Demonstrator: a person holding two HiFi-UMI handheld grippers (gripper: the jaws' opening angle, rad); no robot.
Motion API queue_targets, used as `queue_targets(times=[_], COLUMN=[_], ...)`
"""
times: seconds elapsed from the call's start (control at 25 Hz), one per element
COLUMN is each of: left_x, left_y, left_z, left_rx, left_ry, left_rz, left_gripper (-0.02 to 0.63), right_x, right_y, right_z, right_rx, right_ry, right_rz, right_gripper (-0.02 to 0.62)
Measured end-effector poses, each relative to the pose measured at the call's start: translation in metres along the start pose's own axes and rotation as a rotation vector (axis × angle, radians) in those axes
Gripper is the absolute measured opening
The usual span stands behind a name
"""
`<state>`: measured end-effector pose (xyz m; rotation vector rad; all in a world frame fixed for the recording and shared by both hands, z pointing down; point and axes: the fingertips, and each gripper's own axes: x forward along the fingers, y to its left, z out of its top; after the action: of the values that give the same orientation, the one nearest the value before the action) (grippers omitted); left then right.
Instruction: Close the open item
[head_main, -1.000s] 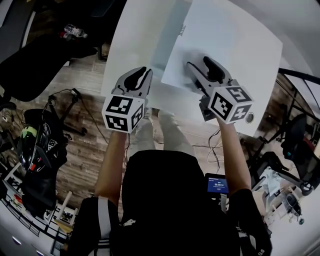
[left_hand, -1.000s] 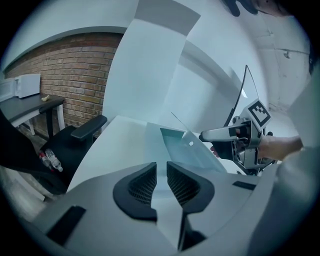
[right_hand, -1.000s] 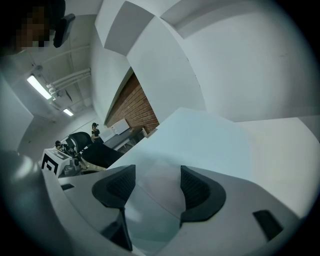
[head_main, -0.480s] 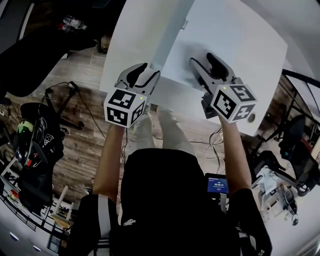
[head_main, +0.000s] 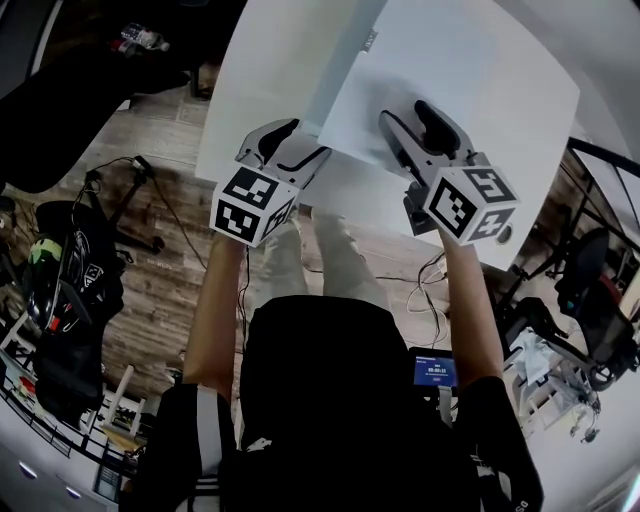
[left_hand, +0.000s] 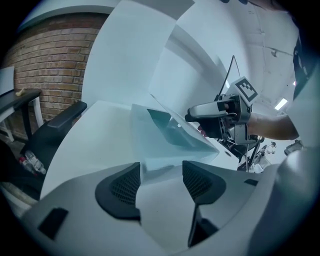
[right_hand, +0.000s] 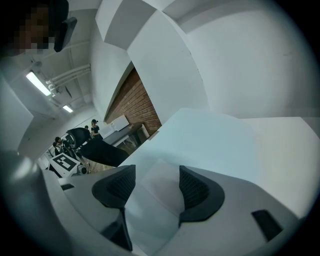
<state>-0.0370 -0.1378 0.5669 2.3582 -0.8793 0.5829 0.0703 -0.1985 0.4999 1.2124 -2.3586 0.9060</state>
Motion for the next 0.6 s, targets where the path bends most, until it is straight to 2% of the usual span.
queue_targets(times=[0.6], left_x=[0.0071], left_y=[-0.0067], left_z=[-0.0035], left_rx=[0.057], left_ry=[0.019], left_rz=[-0.014], left_gripper=[0.259], right_x=[0.0065], right_y=[0.0032], right_z=[-0.0041], right_rx=[0.011], right_ry=[0.007], right_rz=[0.019], right_gripper=[0.282])
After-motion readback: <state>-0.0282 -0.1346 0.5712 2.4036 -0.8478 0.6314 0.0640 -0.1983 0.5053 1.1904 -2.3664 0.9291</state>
